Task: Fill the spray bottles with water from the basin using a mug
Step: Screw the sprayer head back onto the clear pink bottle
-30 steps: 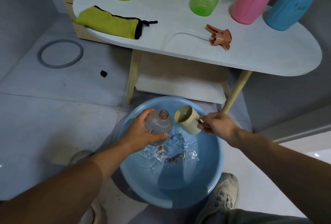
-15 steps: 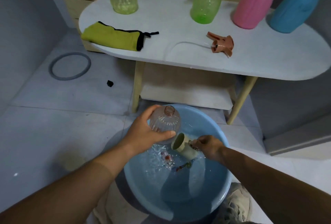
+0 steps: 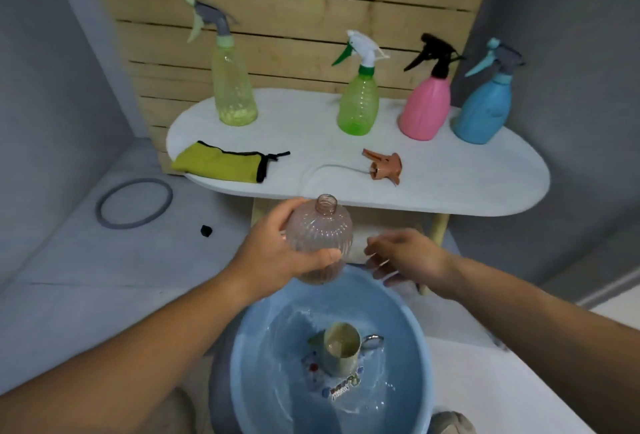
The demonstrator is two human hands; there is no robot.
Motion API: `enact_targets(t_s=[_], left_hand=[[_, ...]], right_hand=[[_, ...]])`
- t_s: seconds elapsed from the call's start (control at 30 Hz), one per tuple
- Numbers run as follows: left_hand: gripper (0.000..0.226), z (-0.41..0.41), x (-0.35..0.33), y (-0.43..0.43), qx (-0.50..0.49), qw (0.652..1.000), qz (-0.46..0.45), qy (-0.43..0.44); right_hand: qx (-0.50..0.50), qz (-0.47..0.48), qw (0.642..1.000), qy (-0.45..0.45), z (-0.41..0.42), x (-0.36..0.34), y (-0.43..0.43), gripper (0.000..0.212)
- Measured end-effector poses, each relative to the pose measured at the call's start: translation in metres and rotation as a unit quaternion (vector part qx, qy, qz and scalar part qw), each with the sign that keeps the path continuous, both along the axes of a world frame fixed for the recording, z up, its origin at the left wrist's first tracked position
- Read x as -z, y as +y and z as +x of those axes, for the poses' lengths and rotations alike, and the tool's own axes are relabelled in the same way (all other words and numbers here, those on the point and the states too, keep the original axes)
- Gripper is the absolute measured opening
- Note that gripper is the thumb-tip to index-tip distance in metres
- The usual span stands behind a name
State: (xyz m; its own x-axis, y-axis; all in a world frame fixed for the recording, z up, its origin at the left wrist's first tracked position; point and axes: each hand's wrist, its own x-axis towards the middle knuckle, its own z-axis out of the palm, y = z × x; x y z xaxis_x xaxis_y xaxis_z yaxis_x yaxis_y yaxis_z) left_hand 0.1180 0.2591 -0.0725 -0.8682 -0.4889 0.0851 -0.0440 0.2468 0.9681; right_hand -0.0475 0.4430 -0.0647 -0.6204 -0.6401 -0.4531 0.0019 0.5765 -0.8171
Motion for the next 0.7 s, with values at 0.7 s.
enact_targets(t_s=[0.7], left_hand=[[0.064,-0.064,-0.091,-0.057,-0.087,0.995,-0.004,0.042]], right_hand=[[0.181,0.144,0.936,0.263,-0.098,-0.058,-0.089,0.063]])
